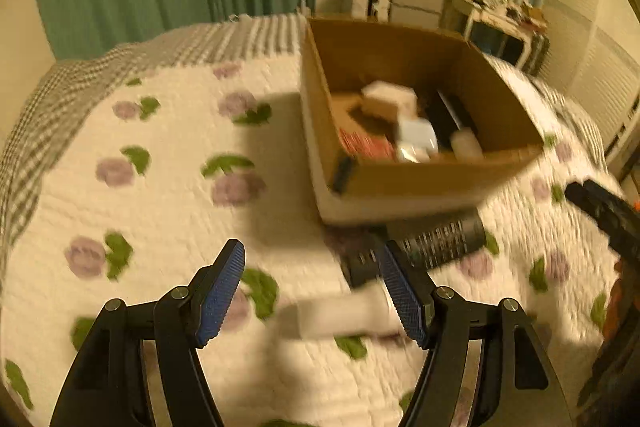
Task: Organize rigid objects
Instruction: 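Move both tools back toward the remaining remote and white device, then grasp the black remote with the left tool while the right tool grasps the white device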
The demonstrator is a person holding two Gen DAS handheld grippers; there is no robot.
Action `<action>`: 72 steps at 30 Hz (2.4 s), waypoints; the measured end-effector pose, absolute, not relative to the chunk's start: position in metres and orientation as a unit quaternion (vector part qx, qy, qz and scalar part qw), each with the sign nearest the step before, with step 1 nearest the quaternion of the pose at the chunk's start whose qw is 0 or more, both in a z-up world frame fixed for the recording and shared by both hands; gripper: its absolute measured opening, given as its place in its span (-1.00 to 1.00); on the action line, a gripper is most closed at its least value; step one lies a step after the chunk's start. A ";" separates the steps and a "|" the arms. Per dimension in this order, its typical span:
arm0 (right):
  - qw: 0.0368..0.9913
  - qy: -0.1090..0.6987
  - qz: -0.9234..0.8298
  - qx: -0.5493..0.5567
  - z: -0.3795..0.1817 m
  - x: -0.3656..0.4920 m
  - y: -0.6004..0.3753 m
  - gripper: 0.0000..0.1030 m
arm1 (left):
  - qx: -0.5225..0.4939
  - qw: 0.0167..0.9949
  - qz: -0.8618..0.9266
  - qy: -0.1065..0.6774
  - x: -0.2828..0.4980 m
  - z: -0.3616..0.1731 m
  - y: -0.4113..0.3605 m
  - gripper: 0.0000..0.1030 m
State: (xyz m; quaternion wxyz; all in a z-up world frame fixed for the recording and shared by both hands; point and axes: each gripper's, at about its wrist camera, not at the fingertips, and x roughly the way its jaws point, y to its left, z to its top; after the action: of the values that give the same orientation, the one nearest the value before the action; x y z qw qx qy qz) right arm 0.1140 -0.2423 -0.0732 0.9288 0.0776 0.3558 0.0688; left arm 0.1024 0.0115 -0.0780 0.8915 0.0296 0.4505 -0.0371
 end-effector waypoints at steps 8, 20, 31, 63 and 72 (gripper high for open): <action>0.925 0.366 0.065 0.071 -0.085 0.111 -0.238 0.73 | 0.166 0.872 -0.091 0.450 0.080 -0.118 -0.027 0.41; 0.915 0.394 0.067 0.051 -0.104 0.122 -0.224 0.73 | 0.206 0.811 -0.224 0.499 0.105 -0.154 -0.049 0.42; 0.913 0.402 0.065 0.034 -0.110 0.124 -0.217 0.73 | 0.143 0.830 -0.205 0.499 0.090 -0.146 -0.039 -0.08; 0.841 0.489 0.224 -0.059 -0.155 0.104 -0.115 -0.17 | 0.073 0.861 -0.097 0.495 0.086 -0.129 0.007 0.12; 0.883 0.452 0.122 0.040 -0.121 0.121 -0.195 -0.17 | 0.166 0.846 -0.174 0.475 0.119 -0.141 -0.058 0.14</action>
State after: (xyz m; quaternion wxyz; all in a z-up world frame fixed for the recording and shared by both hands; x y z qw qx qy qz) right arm 0.1208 -0.1949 -0.1213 0.8826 0.0401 0.4523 0.1218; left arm 0.1187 -0.0584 -0.1413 0.8465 0.1662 0.4749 -0.1741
